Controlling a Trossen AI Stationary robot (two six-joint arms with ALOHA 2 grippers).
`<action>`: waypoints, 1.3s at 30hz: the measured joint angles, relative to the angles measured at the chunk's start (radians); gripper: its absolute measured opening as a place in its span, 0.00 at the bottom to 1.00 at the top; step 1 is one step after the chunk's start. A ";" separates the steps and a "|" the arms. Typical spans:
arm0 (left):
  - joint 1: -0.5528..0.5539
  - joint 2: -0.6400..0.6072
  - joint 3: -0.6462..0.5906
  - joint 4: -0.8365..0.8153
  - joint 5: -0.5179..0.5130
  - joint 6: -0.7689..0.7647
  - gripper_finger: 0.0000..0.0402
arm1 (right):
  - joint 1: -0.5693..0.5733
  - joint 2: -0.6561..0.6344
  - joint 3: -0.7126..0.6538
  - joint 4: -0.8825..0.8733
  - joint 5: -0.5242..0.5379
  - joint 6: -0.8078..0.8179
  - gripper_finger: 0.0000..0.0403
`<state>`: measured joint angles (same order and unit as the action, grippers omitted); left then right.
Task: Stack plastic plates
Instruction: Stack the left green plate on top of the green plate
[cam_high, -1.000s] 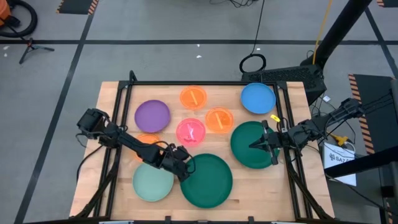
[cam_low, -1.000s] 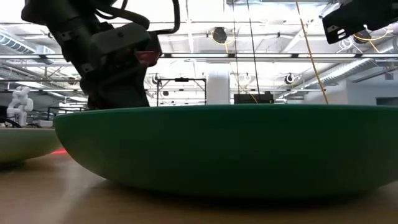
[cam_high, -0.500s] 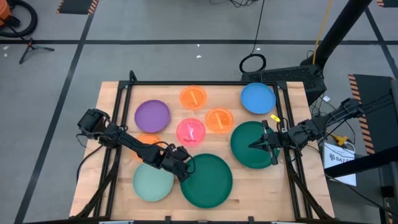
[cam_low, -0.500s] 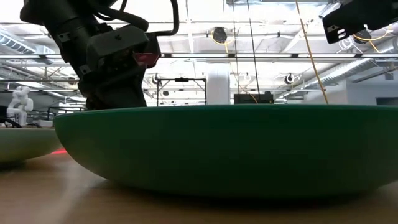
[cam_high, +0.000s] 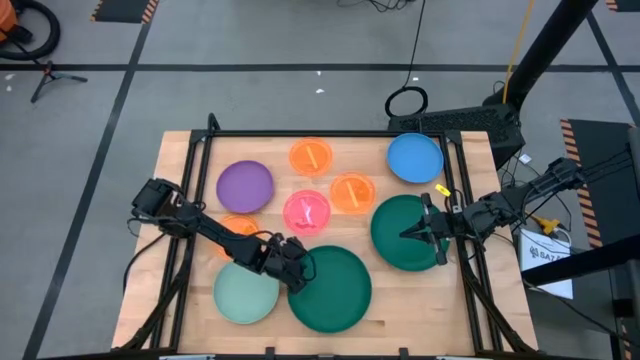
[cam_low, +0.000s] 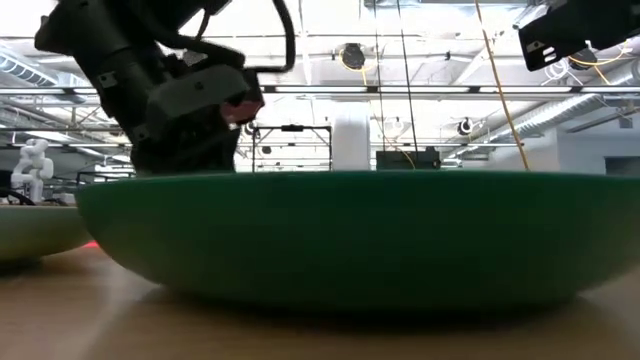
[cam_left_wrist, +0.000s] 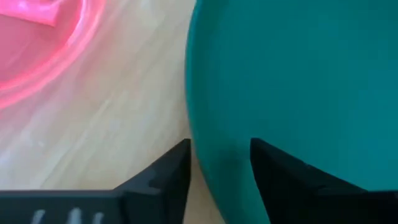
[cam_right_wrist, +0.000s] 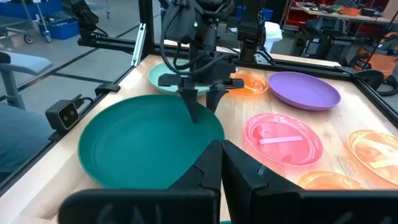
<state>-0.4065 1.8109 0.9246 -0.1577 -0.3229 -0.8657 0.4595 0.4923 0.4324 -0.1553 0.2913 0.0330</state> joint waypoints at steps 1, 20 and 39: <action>0.000 -0.001 -0.002 -0.001 0.001 0.001 0.37 | 0.000 0.000 0.000 0.000 0.000 0.000 0.00; 0.015 -0.040 -0.001 0.130 0.003 -0.046 0.03 | 0.000 -0.001 0.000 0.009 -0.004 -0.018 0.00; 0.136 -0.146 0.191 0.057 -0.088 0.061 0.03 | 0.154 0.002 0.000 0.202 -0.032 -0.245 0.00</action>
<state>-0.2707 1.6651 1.1159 -0.1005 -0.4105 -0.8044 0.6131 0.4946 0.4328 0.0465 0.2593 -0.2116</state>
